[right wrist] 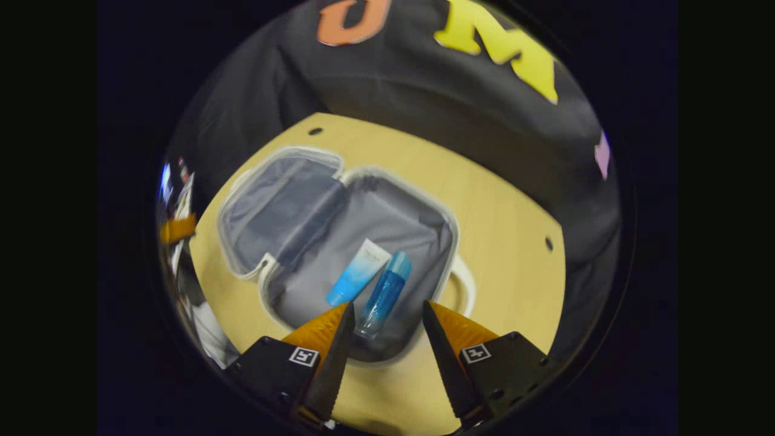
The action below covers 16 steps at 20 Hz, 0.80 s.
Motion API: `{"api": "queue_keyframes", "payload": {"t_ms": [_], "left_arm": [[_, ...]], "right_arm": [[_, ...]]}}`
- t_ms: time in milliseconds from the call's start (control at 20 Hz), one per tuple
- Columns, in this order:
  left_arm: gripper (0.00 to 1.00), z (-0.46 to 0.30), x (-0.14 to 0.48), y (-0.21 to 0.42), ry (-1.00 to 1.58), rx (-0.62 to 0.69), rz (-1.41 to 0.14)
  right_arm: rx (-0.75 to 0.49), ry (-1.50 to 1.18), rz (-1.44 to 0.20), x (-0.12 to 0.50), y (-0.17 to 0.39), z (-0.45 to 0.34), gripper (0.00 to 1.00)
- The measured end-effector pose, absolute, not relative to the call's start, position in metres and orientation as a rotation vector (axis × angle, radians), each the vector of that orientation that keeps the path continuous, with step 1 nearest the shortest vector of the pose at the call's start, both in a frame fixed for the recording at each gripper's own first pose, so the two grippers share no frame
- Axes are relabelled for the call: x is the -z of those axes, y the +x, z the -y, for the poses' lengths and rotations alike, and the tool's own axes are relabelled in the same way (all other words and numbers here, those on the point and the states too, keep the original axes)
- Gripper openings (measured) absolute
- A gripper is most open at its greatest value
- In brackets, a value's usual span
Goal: First open the suitcase, pack the skin care products into it, and then close the suitcase.
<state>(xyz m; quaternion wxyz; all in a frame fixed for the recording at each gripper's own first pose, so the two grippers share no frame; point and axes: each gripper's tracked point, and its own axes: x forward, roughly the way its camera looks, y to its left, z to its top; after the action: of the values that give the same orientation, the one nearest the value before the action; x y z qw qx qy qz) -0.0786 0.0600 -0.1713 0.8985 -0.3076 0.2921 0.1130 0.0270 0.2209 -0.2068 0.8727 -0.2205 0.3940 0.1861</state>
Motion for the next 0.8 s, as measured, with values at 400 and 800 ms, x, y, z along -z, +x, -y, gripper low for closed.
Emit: {"api": "queue_keyframes", "payload": {"t_ms": [400,800], "left_arm": [[0.98,-0.151,0.187,-0.002,-0.798,-0.214,-0.467],[0.96,-0.155,0.25,0.043,-0.89,-0.206,-0.571]], "right_arm": [[-0.372,-0.402,-0.656,0.136,-0.019,-0.177,0.82],[-0.208,-0.302,-0.666,0.121,-0.029,-0.115,0.82]]}}
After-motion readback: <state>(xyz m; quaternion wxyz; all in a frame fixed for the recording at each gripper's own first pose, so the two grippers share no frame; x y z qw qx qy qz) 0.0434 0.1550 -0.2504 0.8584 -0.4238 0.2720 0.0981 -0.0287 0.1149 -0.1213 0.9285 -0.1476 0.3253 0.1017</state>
